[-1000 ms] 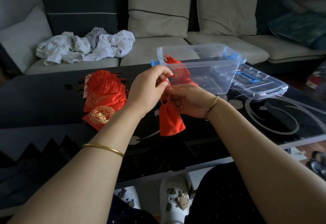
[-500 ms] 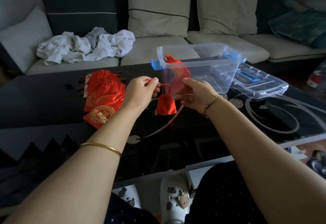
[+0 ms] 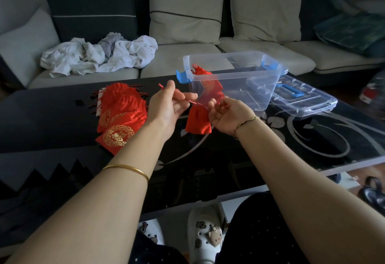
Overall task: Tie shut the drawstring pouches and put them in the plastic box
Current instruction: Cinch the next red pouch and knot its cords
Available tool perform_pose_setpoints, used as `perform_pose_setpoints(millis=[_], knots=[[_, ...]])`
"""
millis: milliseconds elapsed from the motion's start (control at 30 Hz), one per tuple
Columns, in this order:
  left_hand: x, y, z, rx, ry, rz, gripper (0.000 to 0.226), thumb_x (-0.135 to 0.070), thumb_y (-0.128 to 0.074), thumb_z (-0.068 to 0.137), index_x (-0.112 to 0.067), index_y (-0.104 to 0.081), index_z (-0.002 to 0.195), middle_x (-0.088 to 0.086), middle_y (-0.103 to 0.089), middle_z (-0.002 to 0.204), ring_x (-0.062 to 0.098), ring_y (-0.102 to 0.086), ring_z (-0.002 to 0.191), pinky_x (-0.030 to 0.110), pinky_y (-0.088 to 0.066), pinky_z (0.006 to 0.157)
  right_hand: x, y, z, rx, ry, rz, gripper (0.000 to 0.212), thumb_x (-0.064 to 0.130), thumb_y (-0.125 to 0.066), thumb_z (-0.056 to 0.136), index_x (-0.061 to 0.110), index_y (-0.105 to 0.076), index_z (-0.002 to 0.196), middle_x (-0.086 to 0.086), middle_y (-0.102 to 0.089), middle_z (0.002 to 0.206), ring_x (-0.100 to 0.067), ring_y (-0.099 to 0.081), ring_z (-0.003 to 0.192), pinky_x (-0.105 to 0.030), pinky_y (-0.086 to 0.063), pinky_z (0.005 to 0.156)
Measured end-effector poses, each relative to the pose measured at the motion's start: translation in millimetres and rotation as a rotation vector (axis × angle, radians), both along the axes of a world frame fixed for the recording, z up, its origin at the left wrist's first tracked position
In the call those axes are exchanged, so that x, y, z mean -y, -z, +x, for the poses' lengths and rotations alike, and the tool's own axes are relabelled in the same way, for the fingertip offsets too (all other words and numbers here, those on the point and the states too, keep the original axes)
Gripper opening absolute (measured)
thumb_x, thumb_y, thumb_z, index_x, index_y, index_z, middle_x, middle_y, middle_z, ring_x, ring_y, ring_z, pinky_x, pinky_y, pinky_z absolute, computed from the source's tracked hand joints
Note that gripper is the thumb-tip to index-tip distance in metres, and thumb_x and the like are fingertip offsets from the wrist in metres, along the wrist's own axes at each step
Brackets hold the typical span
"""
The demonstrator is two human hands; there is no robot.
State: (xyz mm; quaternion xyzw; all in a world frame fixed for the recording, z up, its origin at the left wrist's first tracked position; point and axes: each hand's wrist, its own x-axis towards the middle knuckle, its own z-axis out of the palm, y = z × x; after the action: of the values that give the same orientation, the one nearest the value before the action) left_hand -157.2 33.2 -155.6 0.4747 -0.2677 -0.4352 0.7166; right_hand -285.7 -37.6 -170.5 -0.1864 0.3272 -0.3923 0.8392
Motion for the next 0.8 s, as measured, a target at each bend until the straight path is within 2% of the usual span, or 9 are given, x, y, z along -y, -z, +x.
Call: perform_pose_setpoints(millis=[100,167,267,333,400,500,633,733,800], knots=[[3.4,-1.6,0.2,-0.019,-0.076,0.009,0.042,-0.027,-0.038,0.101,-0.010,-0.043,0.063,0.001,-0.058,0.045,0.018,-0.065,0.051,0.031,-0.054,0.066,2.9,-0.9,-4.7,-0.049,0.049,0.027,0.034,0.022,-0.036,0.100,0.010,-0.045,0.069,0.000,-0.054,0.045,-0.009,-0.053,0.039,-0.018,-0.041,0.043],[4.2,0.1,0.4,0.008,-0.099,0.060,0.040,-0.027,-0.040,0.101,-0.011,-0.044,0.064,-0.002,-0.055,0.042,0.016,-0.061,0.044,0.031,-0.054,0.061,3.1,-3.0,-7.9,-0.076,0.068,0.020,0.035,0.021,-0.035,0.100,0.010,-0.044,0.067,0.001,-0.049,0.046,-0.007,-0.046,0.040,-0.017,-0.036,0.044],[2.8,2.4,-1.1,0.125,-0.041,0.171,0.038,-0.029,-0.046,0.098,-0.011,-0.050,0.065,-0.004,-0.057,0.044,0.012,-0.060,0.043,0.025,-0.053,0.052,4.4,-1.6,-7.5,-0.155,0.077,-0.093,0.038,0.022,-0.036,0.100,0.013,-0.042,0.064,0.002,-0.048,0.044,-0.007,-0.044,0.036,-0.016,-0.034,0.041],[1.2,4.0,-0.8,0.273,0.070,0.231,0.033,-0.029,-0.051,0.096,-0.012,-0.058,0.068,-0.004,-0.060,0.051,0.008,-0.058,0.046,0.022,-0.052,0.050,4.5,-2.9,-7.3,-0.197,0.067,-0.207,0.034,0.023,-0.039,0.100,0.013,-0.045,0.068,0.001,-0.056,0.045,-0.006,-0.050,0.036,-0.015,-0.038,0.040],[-0.4,5.8,1.5,0.438,0.196,0.282,0.024,-0.028,-0.058,0.092,-0.012,-0.064,0.075,-0.003,-0.062,0.061,0.006,-0.055,0.051,0.019,-0.050,0.051,2.7,-7.7,-7.4,-0.218,0.025,-0.337,0.030,0.023,-0.042,0.099,0.010,-0.051,0.073,-0.002,-0.065,0.057,-0.006,-0.055,0.041,-0.016,-0.041,0.042],[-2.4,8.0,2.6,0.598,0.304,0.311,0.013,-0.024,-0.070,0.083,-0.013,-0.068,0.077,-0.001,-0.061,0.065,0.004,-0.051,0.052,0.019,-0.045,0.052,-5.6,-17.1,-4.9,-0.284,-0.041,-0.521,0.025,0.024,-0.049,0.096,0.007,-0.059,0.081,-0.005,-0.064,0.071,-0.009,-0.052,0.048,-0.018,-0.039,0.044],[-2.8,5.3,-1.8,0.603,0.317,0.302,0.012,-0.020,-0.074,0.078,-0.013,-0.067,0.071,-0.004,-0.059,0.057,0.007,-0.048,0.052,0.022,-0.042,0.055,-11.3,-21.8,0.6,-0.393,-0.073,-0.585,0.028,0.033,-0.054,0.093,0.010,-0.062,0.079,-0.002,-0.056,0.071,-0.009,-0.043,0.050,-0.019,-0.035,0.044],[-3.0,5.3,-4.6,0.542,0.305,0.295,0.013,-0.018,-0.071,0.082,-0.014,-0.065,0.071,-0.007,-0.059,0.054,0.005,-0.049,0.051,0.018,-0.043,0.053,-12.1,-17.7,1.9,-0.633,-0.169,-0.548,0.045,0.048,-0.040,0.095,0.010,-0.059,0.082,-0.005,-0.060,0.069,-0.013,-0.040,0.047,-0.023,-0.032,0.048],[-3.9,5.3,-4.4,0.531,0.315,0.304,0.012,-0.016,-0.066,0.086,-0.014,-0.065,0.074,-0.004,-0.059,0.060,0.005,-0.049,0.052,0.017,-0.043,0.052,-14.6,-15.2,2.2,-0.700,-0.243,-0.548,0.043,0.045,-0.035,0.097,0.010,-0.055,0.082,-0.005,-0.057,0.065,-0.015,-0.039,0.046,-0.024,-0.031,0.050]])
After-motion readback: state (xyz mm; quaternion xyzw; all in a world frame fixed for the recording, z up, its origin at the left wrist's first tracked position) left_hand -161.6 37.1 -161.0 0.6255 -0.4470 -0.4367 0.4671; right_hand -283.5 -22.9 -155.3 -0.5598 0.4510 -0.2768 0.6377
